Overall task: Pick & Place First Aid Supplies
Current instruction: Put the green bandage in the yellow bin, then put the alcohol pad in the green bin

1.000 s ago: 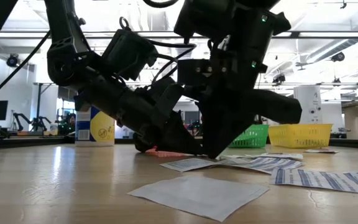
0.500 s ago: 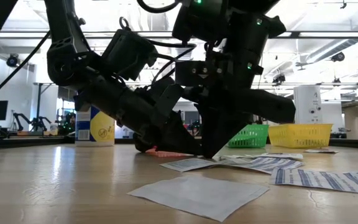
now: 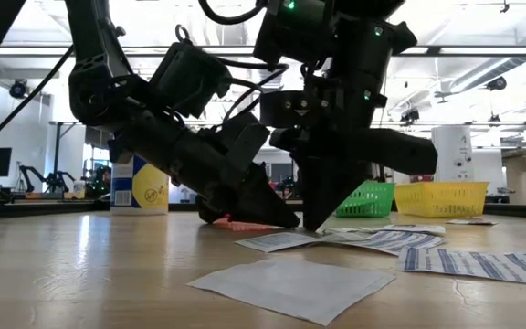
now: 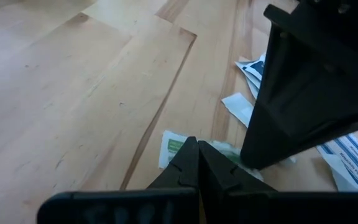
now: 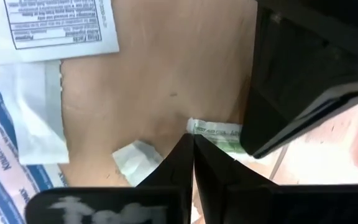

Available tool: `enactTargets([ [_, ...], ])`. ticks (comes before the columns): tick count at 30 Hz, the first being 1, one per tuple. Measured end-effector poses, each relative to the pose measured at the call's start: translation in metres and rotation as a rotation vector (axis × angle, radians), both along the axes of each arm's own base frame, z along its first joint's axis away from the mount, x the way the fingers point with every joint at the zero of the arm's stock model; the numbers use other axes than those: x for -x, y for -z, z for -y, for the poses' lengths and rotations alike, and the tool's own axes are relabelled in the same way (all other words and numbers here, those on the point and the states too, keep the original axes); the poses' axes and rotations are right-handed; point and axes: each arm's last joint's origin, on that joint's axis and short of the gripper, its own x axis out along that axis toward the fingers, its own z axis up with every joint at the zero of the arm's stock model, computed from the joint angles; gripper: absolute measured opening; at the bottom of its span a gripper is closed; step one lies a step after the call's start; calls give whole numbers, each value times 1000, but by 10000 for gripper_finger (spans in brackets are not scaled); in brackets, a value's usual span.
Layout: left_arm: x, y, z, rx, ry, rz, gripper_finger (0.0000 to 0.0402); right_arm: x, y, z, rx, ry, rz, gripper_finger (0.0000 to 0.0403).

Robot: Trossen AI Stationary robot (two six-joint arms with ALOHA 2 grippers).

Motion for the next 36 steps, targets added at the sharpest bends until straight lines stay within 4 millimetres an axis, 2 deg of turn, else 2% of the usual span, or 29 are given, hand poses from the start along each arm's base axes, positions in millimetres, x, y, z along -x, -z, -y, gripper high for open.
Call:
enactTargets([
  [13, 5, -25, 0, -85, 55, -16, 0, 5, -9, -2, -11, 36, -27, 8],
  [20, 7, -26, -2, -102, 30, -43, 0, 0, -10, -4, -29, 38, 31, 8],
  [26, 7, -26, -2, -89, 13, -46, 0, -7, -12, -6, -55, -42, 93, 10],
  [36, 7, -26, -2, -91, 14, -46, 0, -8, -8, 0, -60, -47, 96, 77],
])
